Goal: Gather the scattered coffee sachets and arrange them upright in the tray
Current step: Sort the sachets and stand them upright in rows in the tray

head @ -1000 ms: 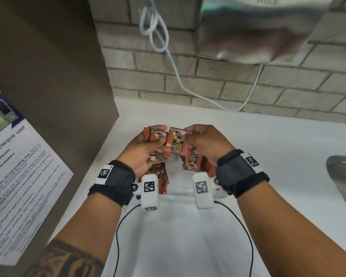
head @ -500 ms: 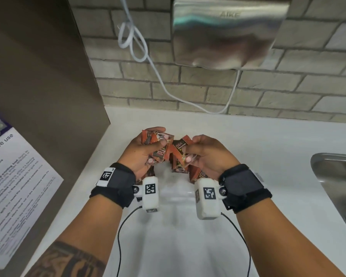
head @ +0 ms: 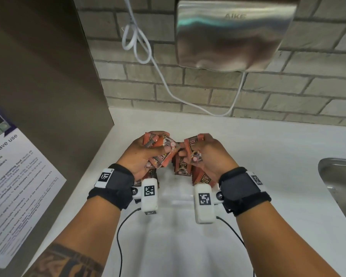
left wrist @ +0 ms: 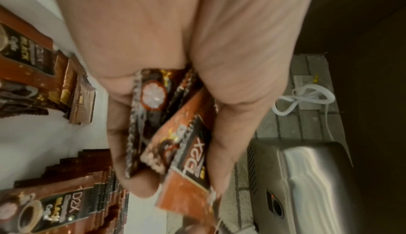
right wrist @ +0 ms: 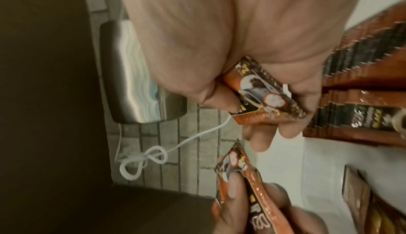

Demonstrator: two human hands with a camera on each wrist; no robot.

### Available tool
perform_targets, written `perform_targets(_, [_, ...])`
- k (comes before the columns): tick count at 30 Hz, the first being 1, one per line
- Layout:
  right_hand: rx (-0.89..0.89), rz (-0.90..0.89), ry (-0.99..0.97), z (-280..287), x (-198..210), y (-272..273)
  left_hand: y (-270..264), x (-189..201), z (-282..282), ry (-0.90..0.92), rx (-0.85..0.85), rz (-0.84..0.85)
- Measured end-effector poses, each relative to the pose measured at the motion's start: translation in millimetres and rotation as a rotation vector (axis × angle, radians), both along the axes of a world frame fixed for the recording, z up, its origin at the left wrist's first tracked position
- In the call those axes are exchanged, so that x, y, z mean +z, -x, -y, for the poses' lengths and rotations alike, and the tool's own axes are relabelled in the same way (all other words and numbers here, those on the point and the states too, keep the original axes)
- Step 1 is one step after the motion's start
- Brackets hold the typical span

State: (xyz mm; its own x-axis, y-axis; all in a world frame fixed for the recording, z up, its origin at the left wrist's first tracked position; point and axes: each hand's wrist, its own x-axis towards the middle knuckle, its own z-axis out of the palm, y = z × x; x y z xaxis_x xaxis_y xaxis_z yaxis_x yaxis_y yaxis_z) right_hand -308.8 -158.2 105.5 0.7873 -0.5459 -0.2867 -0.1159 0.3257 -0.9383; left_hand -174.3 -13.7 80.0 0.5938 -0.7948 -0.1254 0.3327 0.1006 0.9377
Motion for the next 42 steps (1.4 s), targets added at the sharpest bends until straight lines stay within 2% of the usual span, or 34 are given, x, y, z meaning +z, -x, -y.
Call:
perform_targets(3, [0.148,-0.102,0.349,-1,3,-11,7,3,0,-0.046,-0.062,0.087])
perform_targets(5, [0.197,-0.113,0.424,-2,5,-14,9,4,0,-0.05,-0.099,0.113])
perform_targets(7, [0.148,-0.073,0.382,2,5,-13,5,5,-2,-0.047,-0.119,0.096])
perform_targets(9, [0.135,-0.026,0.227,6,4,-9,-3,4,-5,-0.042,-0.095,0.061])
perform_targets(11, [0.22,-0.064,0.158,11,0,-5,-10,4,-7,-0.037,-0.052,0.07])
perform_targets(14, [0.432,-0.162,0.176,7,-3,-6,-8,5,-3,-0.043,-0.046,0.133])
perform_targets(16, [0.505,-0.131,0.229,1,-3,-8,-4,4,2,-0.046,-0.053,0.16])
perform_targets(18, [0.473,-0.09,0.248,0,-7,-9,-6,2,5,-0.052,-0.032,0.145])
perform_targets(21, [0.369,-0.066,0.075,6,-8,-5,-12,0,3,-0.039,-0.005,-0.024])
perform_targets(22, [0.328,-0.055,0.074,8,-10,-6,-13,0,1,-0.041,-0.007,-0.03])
perform_targets(25, [0.223,-0.023,0.239,6,-9,-12,-11,-1,1,-0.059,-0.052,0.093])
perform_targets(28, [0.221,-0.035,0.443,1,-7,-22,-10,-4,5,-0.083,-0.063,0.145])
perform_targets(30, [0.205,-0.069,0.498,0,-6,-26,-8,-4,7,-0.105,-0.061,0.169])
perform_targets(34, [0.246,-0.099,0.451,0,-10,-26,-4,0,7,-0.118,-0.043,0.119])
perform_targets(38, [0.276,-0.001,0.22,3,-16,-24,-11,1,9,-0.079,-0.013,-0.009])
perform_targets(42, [0.252,0.062,0.076,10,-22,-22,-16,-5,9,-0.098,0.034,0.064])
